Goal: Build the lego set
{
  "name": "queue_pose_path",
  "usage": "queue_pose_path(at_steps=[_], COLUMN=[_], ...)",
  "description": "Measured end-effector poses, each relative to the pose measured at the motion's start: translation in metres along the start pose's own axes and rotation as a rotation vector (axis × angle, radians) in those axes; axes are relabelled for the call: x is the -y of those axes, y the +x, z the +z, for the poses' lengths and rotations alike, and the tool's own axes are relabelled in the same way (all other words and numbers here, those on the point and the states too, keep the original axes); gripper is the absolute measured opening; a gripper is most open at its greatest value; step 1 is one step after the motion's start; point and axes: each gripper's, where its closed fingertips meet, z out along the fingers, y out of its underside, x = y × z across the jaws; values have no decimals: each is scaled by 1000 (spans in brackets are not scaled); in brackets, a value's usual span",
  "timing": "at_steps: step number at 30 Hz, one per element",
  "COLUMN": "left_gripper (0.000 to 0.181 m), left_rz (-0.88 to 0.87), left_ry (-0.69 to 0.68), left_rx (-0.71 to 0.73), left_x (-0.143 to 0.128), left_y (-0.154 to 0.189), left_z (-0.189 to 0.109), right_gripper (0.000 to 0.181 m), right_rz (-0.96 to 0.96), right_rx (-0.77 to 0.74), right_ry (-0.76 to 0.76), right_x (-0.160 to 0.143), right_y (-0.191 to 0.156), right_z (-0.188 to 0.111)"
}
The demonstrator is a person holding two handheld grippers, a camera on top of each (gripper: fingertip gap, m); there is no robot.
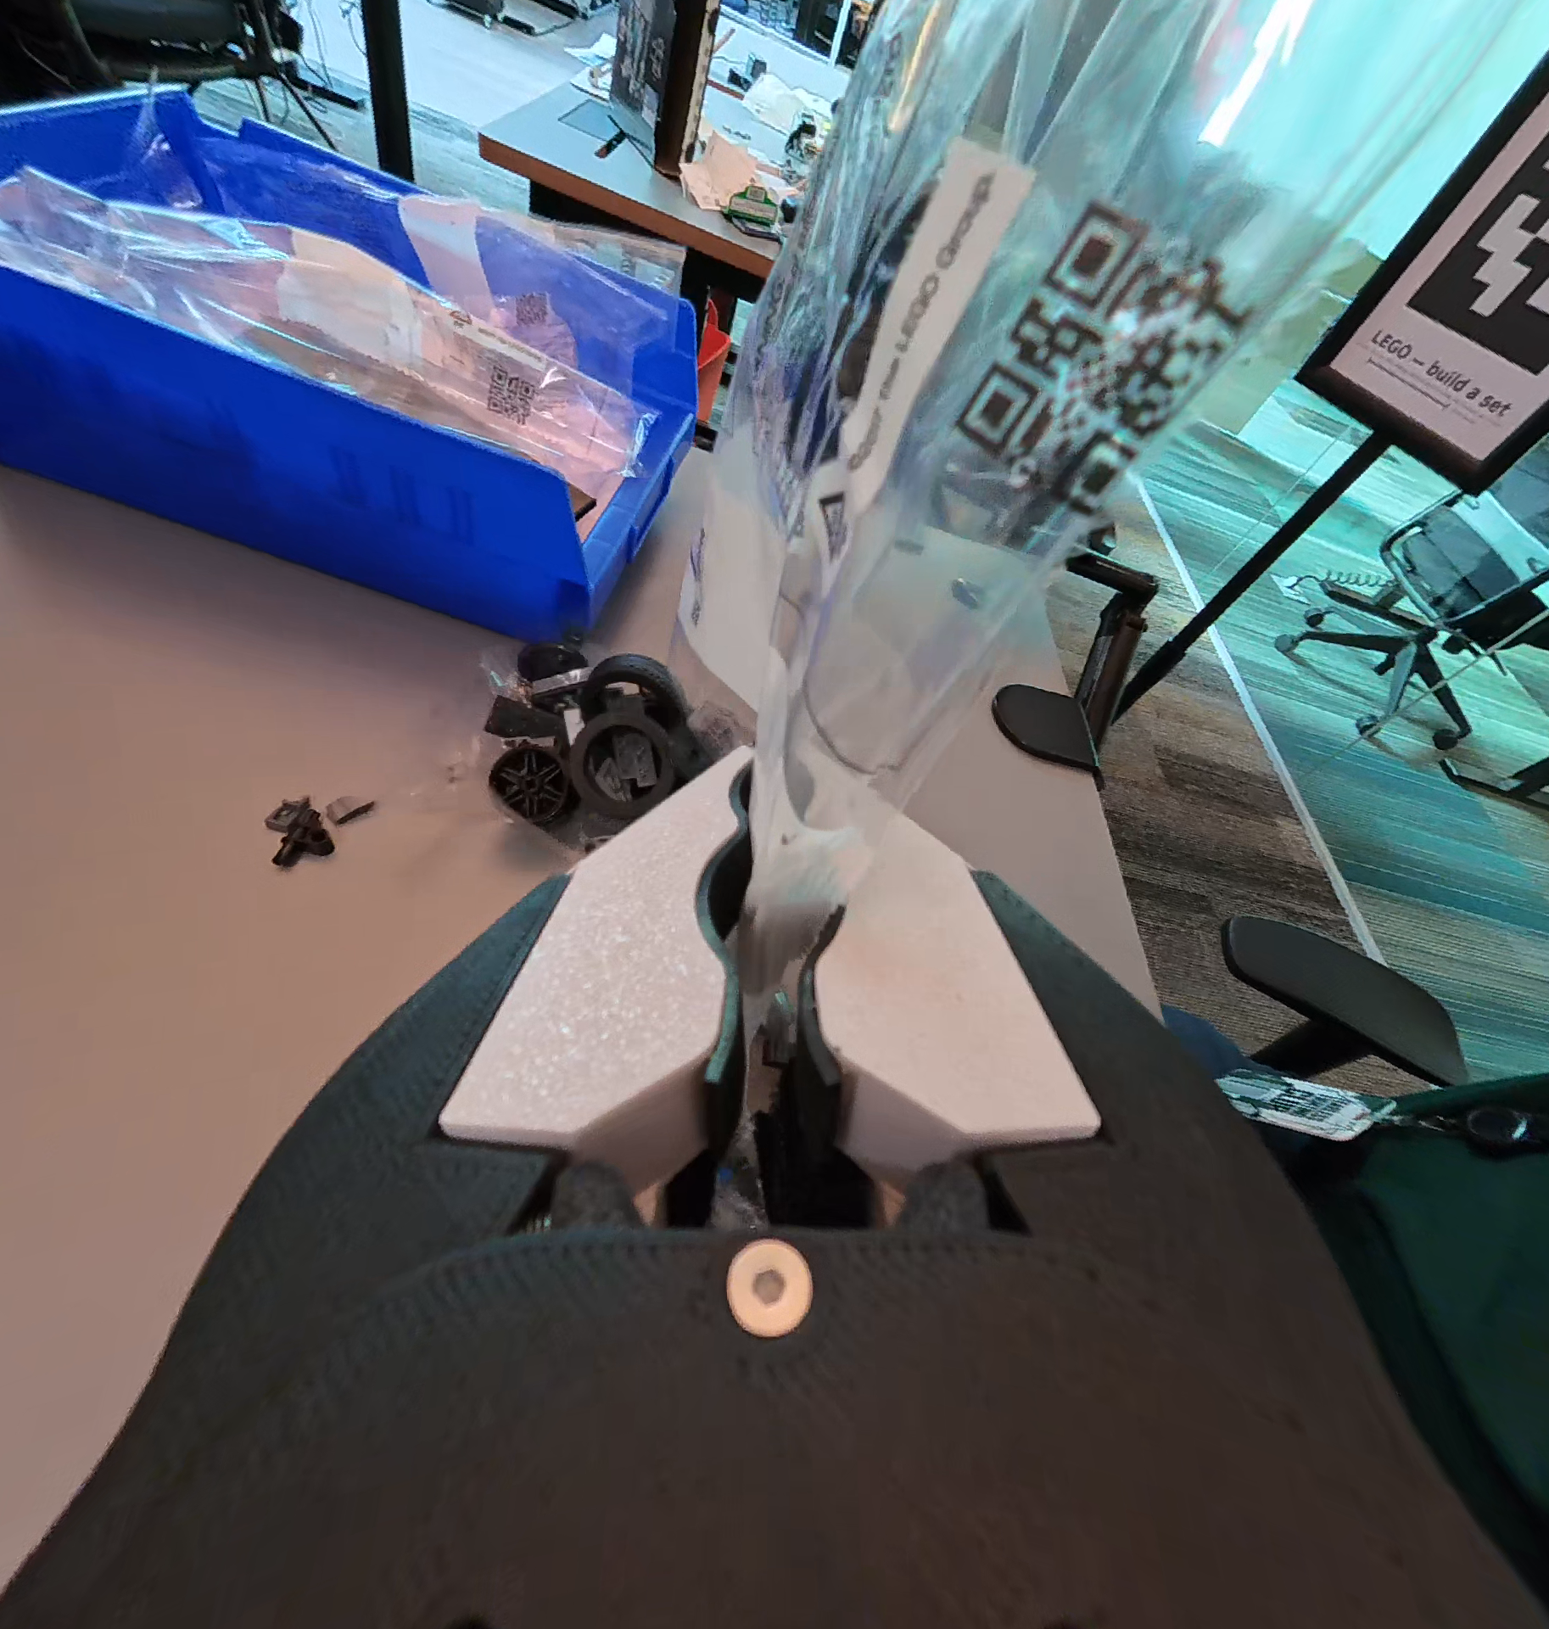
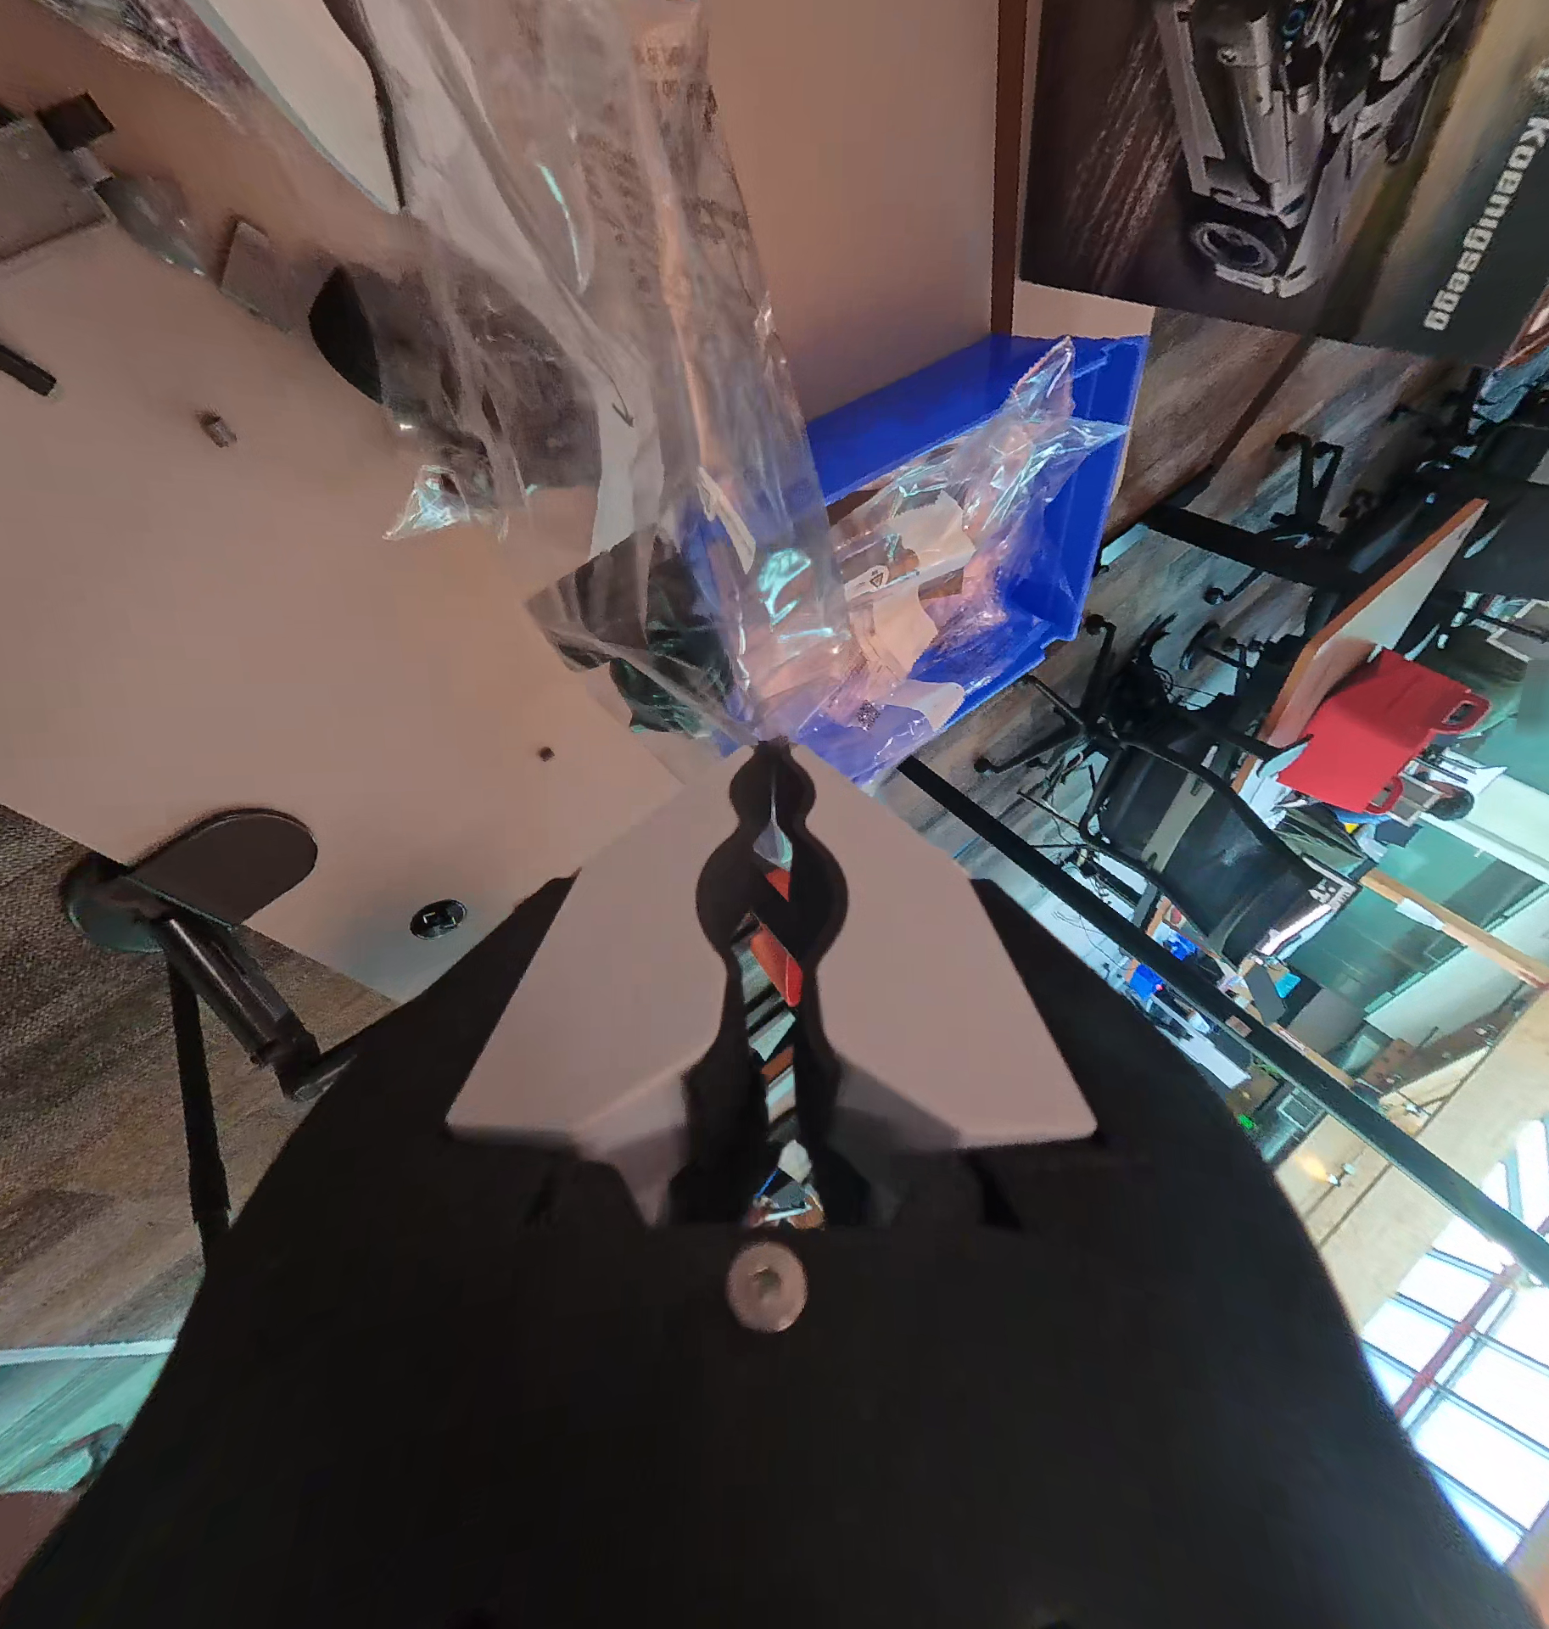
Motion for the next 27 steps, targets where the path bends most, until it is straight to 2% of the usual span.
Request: queue_pose_path(at_steps=[1, 8, 10, 13, 15, 17, 22, 27], left_gripper=[0, 1, 15, 46, 53, 44, 0, 0], left_rz=[-1, 20, 29, 41, 81, 132, 170, 158], left_ry=[-1, -1, -3, 56, 91, 99, 74, 94], left_rx=[-10, -5, 31, 28, 38, 78, 143, 137], left_x=[1, 4, 6, 21, 32, 37, 33, 31], left_y=[2, 6, 2, 7, 14, 17, 11, 5], left_z=[0, -3, -6, -16, -22, -26, -27, -27], right_gripper=[0, 0, 0, 0, 0, 0, 0, 2], right_rz=[-4, -63, -68, -94, -120, -137, -134, -77], right_rx=[-9, -98, -97, -102, -106, -118, -111, -137], right_ry=[-10, -57, -79, -104, -99, -117, -90, -4], right_x=[0, 10, 14, 20, 29, 35, 50, 55], right_y=[1, 8, 8, 5, -2, -5, -13, -13], right_z=[-2, -18, -18, -17, -18, -17, -12, -8])
